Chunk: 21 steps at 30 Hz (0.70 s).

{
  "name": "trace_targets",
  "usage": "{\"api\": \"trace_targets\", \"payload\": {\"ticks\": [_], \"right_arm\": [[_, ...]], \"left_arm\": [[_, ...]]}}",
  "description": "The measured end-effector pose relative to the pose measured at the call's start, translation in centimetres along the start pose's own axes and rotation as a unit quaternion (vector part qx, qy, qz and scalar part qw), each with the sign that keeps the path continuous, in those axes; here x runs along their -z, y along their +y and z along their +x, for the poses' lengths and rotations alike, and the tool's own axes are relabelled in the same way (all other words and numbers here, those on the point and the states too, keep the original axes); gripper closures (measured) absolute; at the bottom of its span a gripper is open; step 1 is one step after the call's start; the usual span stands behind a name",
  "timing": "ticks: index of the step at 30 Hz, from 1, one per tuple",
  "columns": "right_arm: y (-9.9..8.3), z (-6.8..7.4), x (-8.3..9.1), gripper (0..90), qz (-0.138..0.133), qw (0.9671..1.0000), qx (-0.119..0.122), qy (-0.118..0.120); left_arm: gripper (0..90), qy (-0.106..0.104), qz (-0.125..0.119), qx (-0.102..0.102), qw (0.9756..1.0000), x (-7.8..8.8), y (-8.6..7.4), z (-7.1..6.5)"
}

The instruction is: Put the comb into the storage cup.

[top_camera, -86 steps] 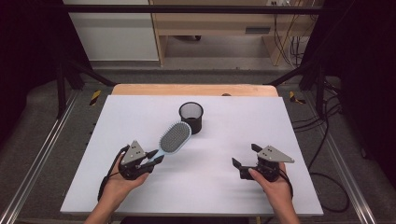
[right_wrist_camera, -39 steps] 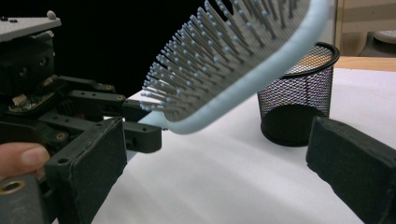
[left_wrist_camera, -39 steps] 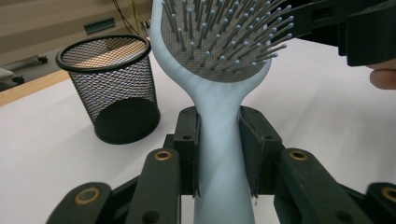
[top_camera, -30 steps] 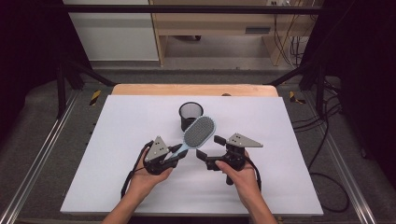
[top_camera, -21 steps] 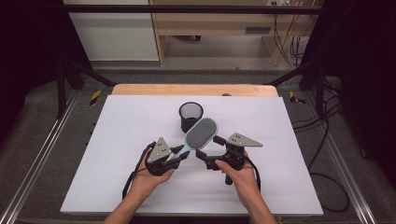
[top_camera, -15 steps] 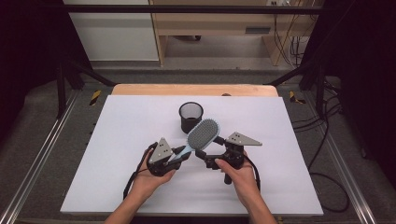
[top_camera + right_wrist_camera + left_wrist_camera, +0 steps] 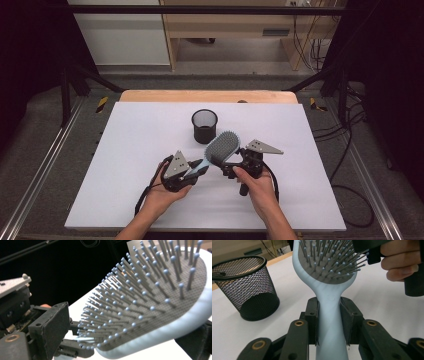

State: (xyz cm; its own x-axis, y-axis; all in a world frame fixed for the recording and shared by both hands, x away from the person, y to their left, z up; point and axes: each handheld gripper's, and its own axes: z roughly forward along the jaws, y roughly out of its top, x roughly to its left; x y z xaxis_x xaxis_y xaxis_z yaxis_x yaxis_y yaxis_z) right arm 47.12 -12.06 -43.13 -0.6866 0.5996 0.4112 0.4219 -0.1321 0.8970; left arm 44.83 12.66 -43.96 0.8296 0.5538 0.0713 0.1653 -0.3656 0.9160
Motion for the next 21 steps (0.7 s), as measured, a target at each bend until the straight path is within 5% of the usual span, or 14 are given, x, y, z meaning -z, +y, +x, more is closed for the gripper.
{"api": "trace_targets", "payload": {"ticks": [21], "right_arm": [[0.23, 0.0, 0.37, 28.3, -0.019, 0.9995, -0.023, 0.012]], "left_arm": [[69.5, -0.001, 0.009, -0.011, 0.9999, -0.25, -0.16, 0.09]]}}
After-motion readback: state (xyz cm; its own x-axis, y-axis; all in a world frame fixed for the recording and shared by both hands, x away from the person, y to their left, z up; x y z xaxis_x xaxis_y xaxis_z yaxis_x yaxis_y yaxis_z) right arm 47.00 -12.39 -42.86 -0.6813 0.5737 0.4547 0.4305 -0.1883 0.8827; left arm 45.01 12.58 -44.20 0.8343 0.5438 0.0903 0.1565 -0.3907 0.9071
